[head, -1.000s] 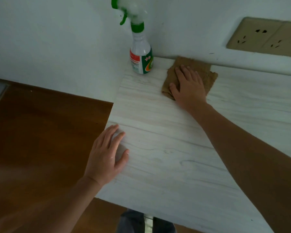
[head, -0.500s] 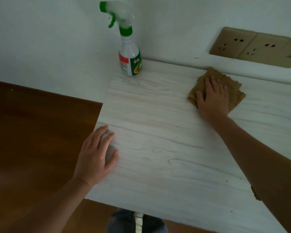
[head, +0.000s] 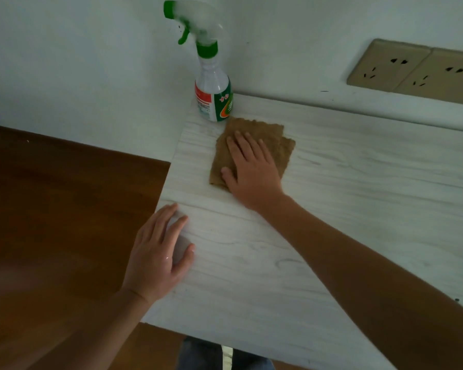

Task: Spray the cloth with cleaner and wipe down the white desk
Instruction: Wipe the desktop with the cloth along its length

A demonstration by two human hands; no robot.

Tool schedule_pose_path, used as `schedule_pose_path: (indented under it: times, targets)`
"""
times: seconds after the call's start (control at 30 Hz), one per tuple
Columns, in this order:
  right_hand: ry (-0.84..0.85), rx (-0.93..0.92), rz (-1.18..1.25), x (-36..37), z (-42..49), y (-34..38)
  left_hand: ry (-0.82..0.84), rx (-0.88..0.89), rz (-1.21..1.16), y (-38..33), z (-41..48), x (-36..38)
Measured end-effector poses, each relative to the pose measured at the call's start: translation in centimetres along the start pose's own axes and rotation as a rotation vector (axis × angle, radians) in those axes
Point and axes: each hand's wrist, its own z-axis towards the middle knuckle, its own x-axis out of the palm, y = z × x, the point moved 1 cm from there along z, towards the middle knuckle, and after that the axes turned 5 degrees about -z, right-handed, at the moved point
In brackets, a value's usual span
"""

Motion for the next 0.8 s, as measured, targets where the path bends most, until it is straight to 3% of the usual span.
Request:
schedule_pose_path:
  times: [0.07,0.33,0.5,0.8]
  targets:
    - [-0.013,-0.003,-0.005,-0.4,0.0,-3.0,0.001,-0.001,0.011,0.0,0.0,0.0]
    - [-0.072,0.304,0.006,-1.9,-1.6,-14.4,-0.013,0.004,0.009,-0.2,0.0,-0.1]
    - [-0.075,0.338,0.026,-1.2,-4.4,-12.0,-0.013,0.004,0.009,-0.1,-0.1,0.0]
    - [0.012,0.211,-0.006,0.8,-15.6,-2.6,0.009,-0.018,0.026,-0.1,-0.3,0.0]
